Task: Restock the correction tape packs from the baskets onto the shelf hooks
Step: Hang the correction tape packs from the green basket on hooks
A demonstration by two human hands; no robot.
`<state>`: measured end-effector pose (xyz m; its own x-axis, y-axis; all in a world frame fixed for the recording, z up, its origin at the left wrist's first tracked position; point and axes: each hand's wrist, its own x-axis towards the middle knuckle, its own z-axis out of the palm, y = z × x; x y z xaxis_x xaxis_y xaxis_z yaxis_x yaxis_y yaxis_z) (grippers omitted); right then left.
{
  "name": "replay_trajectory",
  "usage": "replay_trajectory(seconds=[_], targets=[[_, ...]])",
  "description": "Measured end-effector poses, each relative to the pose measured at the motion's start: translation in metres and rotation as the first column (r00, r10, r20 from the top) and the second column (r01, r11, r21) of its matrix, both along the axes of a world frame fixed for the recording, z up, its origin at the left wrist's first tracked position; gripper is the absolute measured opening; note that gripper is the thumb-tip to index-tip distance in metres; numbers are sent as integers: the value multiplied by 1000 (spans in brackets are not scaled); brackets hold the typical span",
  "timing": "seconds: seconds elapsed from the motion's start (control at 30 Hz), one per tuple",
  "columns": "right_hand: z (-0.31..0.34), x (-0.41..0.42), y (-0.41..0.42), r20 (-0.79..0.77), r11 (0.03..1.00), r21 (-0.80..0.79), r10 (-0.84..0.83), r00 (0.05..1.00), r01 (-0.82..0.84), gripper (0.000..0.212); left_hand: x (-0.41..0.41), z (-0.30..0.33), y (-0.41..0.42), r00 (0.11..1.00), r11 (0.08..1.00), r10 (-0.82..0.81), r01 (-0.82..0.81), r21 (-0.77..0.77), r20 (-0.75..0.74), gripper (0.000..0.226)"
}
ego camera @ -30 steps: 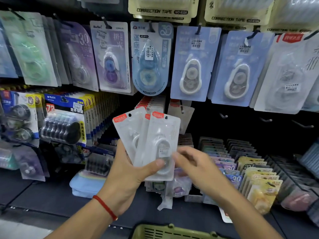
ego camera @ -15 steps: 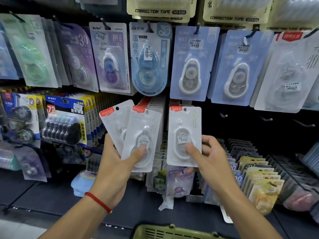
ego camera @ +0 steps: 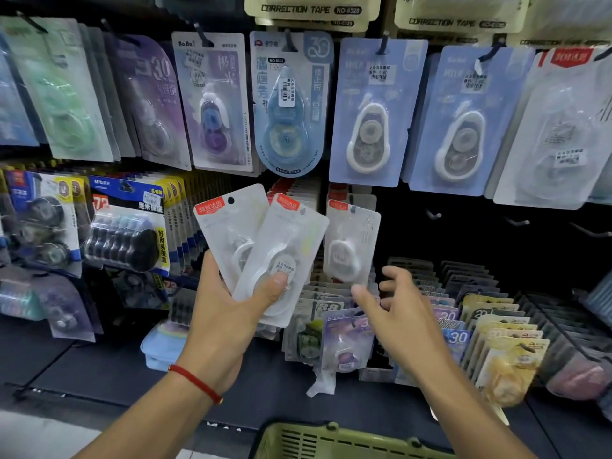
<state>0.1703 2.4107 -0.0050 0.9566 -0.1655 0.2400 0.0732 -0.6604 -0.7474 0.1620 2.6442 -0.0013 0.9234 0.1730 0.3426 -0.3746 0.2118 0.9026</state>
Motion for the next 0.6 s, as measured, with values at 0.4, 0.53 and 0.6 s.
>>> replay_trajectory(seconds=[0.4, 0.53, 0.6], targets=[[-1, -4, 22, 238, 835, 441, 244, 940, -328, 34, -6, -2, -30, 989, 990, -140, 139, -21, -53, 56], [7, -3, 13, 296, 783, 534, 180, 938, -319, 16, -1, -3, -24, 995, 999, -46, 45, -11, -91, 49], [11, -2, 11, 295, 791, 532, 161, 942, -302, 15, 0, -3, -22, 994, 999, -37, 37, -8, -102, 46]])
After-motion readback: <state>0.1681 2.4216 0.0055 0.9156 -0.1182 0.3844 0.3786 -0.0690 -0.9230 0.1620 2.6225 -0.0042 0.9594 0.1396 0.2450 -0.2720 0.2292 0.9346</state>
